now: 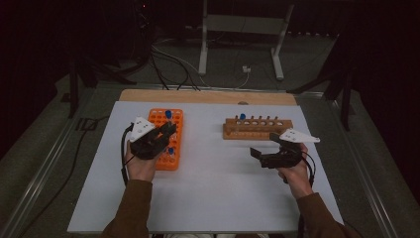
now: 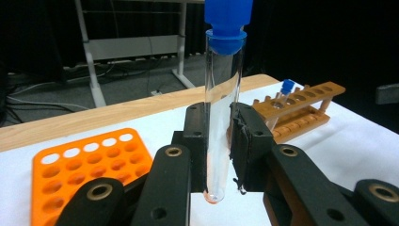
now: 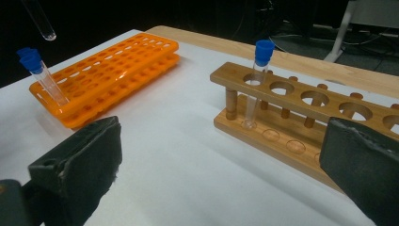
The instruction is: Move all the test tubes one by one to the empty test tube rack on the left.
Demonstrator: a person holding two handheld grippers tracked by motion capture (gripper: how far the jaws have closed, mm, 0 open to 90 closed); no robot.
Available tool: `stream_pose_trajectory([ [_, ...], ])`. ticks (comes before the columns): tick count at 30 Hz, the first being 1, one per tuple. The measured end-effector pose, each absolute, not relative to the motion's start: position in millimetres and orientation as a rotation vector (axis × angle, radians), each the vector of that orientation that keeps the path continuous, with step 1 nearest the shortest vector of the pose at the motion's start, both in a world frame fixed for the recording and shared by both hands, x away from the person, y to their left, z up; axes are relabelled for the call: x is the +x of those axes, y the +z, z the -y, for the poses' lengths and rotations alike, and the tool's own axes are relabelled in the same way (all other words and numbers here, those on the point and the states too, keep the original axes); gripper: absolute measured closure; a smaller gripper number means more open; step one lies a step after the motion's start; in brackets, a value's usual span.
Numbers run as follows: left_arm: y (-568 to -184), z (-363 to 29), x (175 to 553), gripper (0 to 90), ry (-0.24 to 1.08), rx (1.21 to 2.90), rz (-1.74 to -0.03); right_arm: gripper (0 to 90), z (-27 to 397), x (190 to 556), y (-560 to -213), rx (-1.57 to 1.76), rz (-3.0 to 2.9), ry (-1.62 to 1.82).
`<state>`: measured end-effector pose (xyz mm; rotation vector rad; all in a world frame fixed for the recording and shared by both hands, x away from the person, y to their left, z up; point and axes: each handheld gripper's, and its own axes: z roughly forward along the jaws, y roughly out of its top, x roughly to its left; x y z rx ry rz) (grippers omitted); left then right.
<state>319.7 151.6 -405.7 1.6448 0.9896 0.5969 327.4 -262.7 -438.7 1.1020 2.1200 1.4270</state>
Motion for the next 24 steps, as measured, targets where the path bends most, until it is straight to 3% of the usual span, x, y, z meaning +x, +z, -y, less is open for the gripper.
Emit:
stream_pose_trajectory([
  [24,-422,-201,315,78.4,0.667,1.596,-1.108,0.0,275,322,-446,1.125,-2.102,1.465],
])
